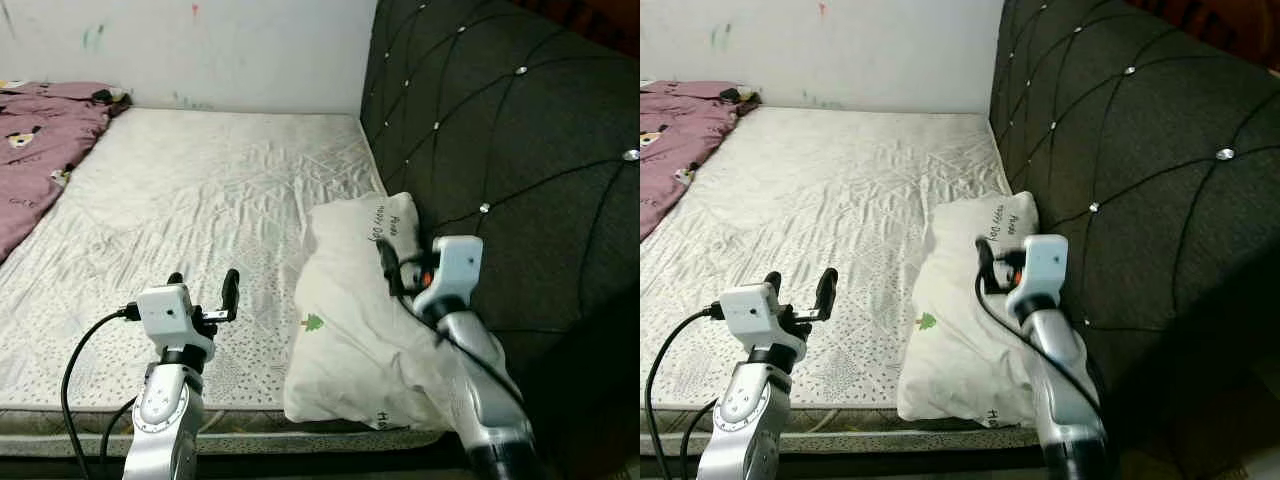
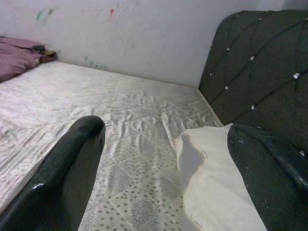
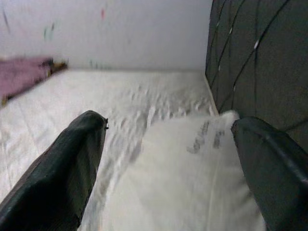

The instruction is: Clean up the room

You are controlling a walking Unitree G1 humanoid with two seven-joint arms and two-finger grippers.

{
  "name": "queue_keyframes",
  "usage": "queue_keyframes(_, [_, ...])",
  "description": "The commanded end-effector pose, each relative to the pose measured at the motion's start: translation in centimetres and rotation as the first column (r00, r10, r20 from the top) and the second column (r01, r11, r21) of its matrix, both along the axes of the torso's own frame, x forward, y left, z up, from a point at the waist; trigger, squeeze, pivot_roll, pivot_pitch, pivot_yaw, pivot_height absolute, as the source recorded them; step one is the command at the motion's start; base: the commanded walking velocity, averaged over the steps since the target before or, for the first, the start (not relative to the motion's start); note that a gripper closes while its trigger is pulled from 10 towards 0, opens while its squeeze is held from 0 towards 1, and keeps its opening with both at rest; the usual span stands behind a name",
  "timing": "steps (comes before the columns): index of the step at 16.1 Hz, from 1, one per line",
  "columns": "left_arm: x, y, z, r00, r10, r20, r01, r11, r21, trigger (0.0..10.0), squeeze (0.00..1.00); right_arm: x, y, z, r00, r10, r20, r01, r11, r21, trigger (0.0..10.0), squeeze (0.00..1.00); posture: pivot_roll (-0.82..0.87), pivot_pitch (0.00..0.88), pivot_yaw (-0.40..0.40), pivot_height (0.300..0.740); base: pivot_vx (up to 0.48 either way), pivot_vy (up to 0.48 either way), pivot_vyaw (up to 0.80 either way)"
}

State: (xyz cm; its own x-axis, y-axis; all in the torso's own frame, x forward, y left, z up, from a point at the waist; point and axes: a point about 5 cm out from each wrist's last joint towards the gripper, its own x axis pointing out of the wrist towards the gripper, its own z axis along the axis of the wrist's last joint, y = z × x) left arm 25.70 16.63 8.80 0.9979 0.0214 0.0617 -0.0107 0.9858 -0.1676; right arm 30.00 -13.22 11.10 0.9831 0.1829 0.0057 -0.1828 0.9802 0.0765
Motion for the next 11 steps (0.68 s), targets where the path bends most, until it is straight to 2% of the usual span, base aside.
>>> queue_keyframes(1, [-0.5, 0.5, -0.2, 1.0, 0.016, 0.0, -0.016, 0.999, 0.039, 10.0, 0.0, -0.5, -0.1, -0.5, 1.0, 0.01, -0.01, -0.01, 1.0, -0.028, 10.0, 0.0, 0.01, 0.0, -0.066, 0.74, 0.0, 0.0, 0.0])
queue_keyframes(3, [-1.3, 1.4, -1.1, 0.999, 0.037, -0.02, -0.036, 0.997, 0.064, 10.0, 0.0, -1.1, 0.1, -1.3, 1.0, 0.02, -0.019, -0.021, 0.998, -0.057, 10.0, 0.0, 0.01, 0.0, -0.068, 0.74, 0.0, 0.0, 0.0])
queue_keyframes(5, [-1.3, 1.6, -1.4, 0.998, 0.052, -0.038, -0.05, 0.997, 0.054, 10.0, 0.0, -1.3, 0.0, -2.3, 0.999, 0.006, -0.04, -0.009, 0.996, -0.088, 10.0, 0.0, 0.01, 0.0, -0.072, 0.74, 0.0, 0.0, 0.0])
queue_keyframes(6, [-1.1, 1.6, -1.8, 0.997, 0.046, -0.065, -0.043, 0.998, 0.037, 10.0, 0.0, -1.2, 0.0, -3.6, 0.997, -0.006, -0.083, -0.001, 0.996, -0.091, 10.0, 0.0, 0.01, 0.0, -0.072, 0.74, 0.0, 0.0, 0.0])
queue_keyframes(8, [-1.0, 1.5, -2.2, 0.996, 0.052, -0.078, -0.05, 0.998, 0.033, 10.0, 0.0, -0.6, -0.3, -3.6, 0.996, -0.04, -0.079, 0.033, 0.995, -0.097, 10.0, 0.0, 0.01, 0.0, -0.069, 0.74, 0.0, 0.0, 0.0])
queue_keyframes(10, [-1.0, 1.6, -2.4, 0.995, 0.065, -0.081, -0.061, 0.997, 0.045, 10.0, 0.0, -0.7, 0.1, -3.5, 0.998, -0.021, -0.056, 0.013, 0.99, -0.142, 10.0, 0.0, 0.01, 0.0, -0.069, 0.74, 0.0, 0.0, 0.0])
queue_keyframes(11, [-1.0, 1.6, -2.3, 0.995, 0.062, -0.081, -0.059, 0.997, 0.044, 10.0, 0.0, -0.7, 0.1, -3.5, 0.998, -0.021, -0.056, 0.013, 0.99, -0.143, 10.0, 0.0, 0.0, 0.0, -0.068, 0.74, 0.0, 0.0, -0.8])
